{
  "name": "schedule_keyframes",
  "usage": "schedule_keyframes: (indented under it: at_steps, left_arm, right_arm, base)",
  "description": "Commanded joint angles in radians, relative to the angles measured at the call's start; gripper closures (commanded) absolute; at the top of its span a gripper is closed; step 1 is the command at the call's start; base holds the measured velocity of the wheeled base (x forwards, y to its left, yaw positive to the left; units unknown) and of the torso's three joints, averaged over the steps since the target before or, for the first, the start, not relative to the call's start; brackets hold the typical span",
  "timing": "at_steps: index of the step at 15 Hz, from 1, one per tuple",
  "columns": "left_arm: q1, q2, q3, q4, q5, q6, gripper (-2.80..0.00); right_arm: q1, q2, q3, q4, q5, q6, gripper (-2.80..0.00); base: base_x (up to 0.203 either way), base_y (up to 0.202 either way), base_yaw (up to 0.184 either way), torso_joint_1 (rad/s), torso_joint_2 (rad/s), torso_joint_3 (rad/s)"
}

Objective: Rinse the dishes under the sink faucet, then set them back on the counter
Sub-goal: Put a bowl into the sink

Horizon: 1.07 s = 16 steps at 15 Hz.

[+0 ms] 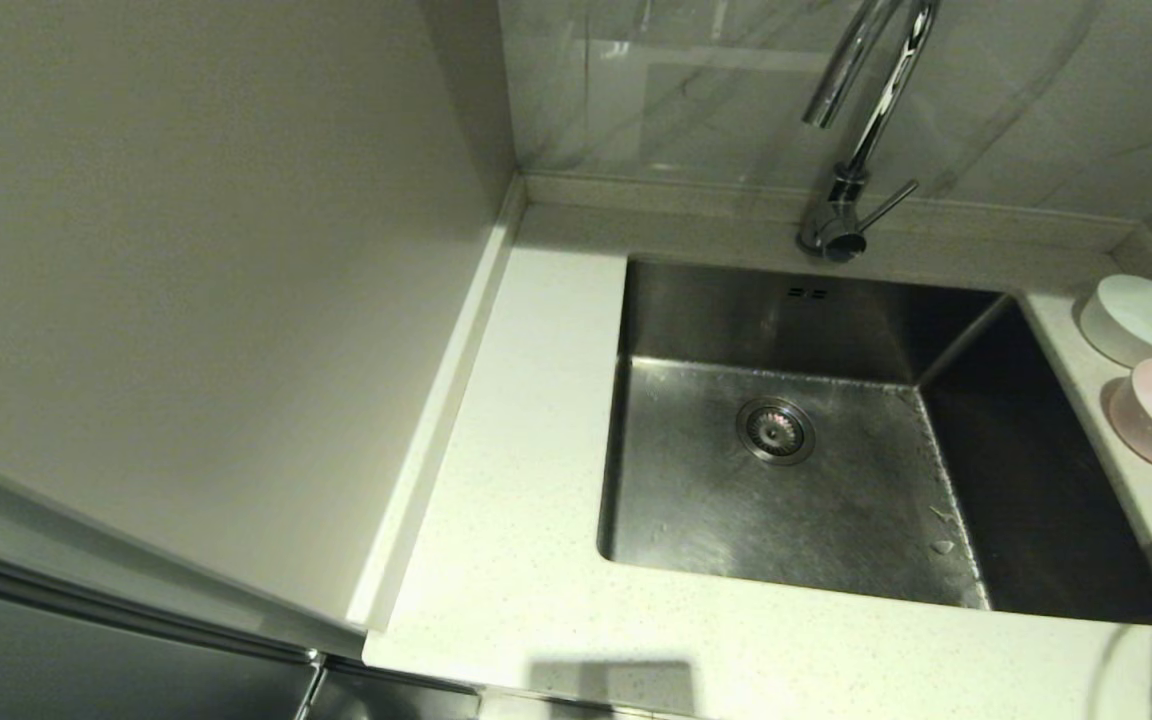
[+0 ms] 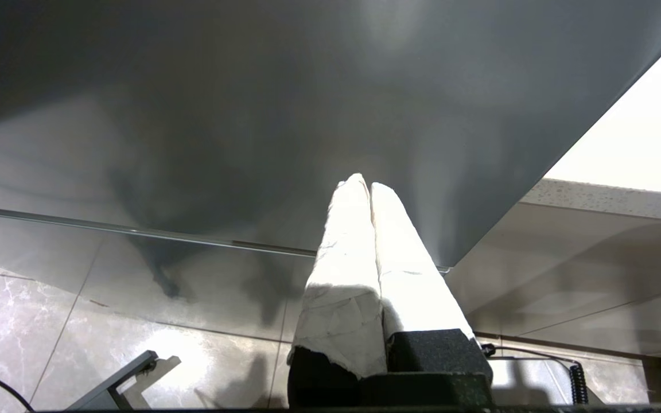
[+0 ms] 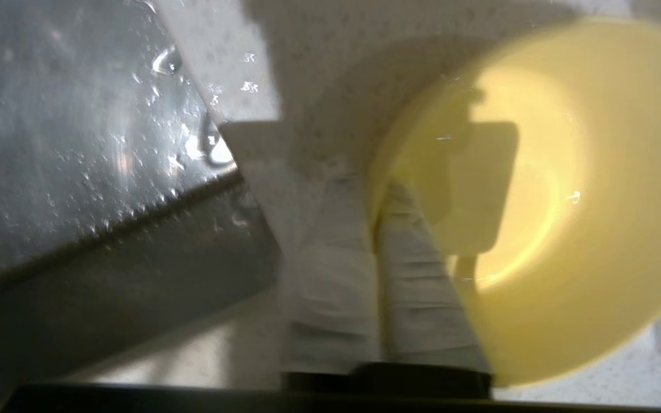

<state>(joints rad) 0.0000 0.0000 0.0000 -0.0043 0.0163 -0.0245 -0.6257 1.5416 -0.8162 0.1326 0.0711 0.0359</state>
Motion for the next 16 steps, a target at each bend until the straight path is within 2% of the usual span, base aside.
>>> schedule_keyframes:
  at_steps: [1,4,7,12,16]
  left_arm:
    - [0.000,-0.002,0.000,0.000,0.001,0.000,0.00]
    - [0.000,-0.002,0.000,0.000,0.001,0.000,0.00]
    - [0.000,-0.002,0.000,0.000,0.001,0.000,0.00]
    - [0.000,-0.002,0.000,0.000,0.001,0.000,0.00]
    - [0.000,-0.002,0.000,0.000,0.001,0.000,0.00]
  right_arm:
    - [0.003,-0.031,0.021,0.001,0.004,-0.014,0.00]
    - [0.035,-0.100,0.058,0.002,0.004,-0.026,0.00]
    - [0.109,-0.205,0.083,0.014,0.001,-0.027,0.00]
    - [0.346,-0.286,0.081,0.081,-0.037,-0.006,0.00]
    - [0.606,-0.217,0.046,0.079,-0.184,0.093,0.00]
  base:
    - [0.000,0.000,0.000,0.000,0.00,0.000]
    - [0.000,0.000,0.000,0.000,0.00,0.000]
    - [0.000,0.000,0.000,0.000,0.00,0.000]
    - [0.000,0.000,0.000,0.000,0.00,0.000]
    - [0.000,0.000,0.000,0.000,0.00,0.000]
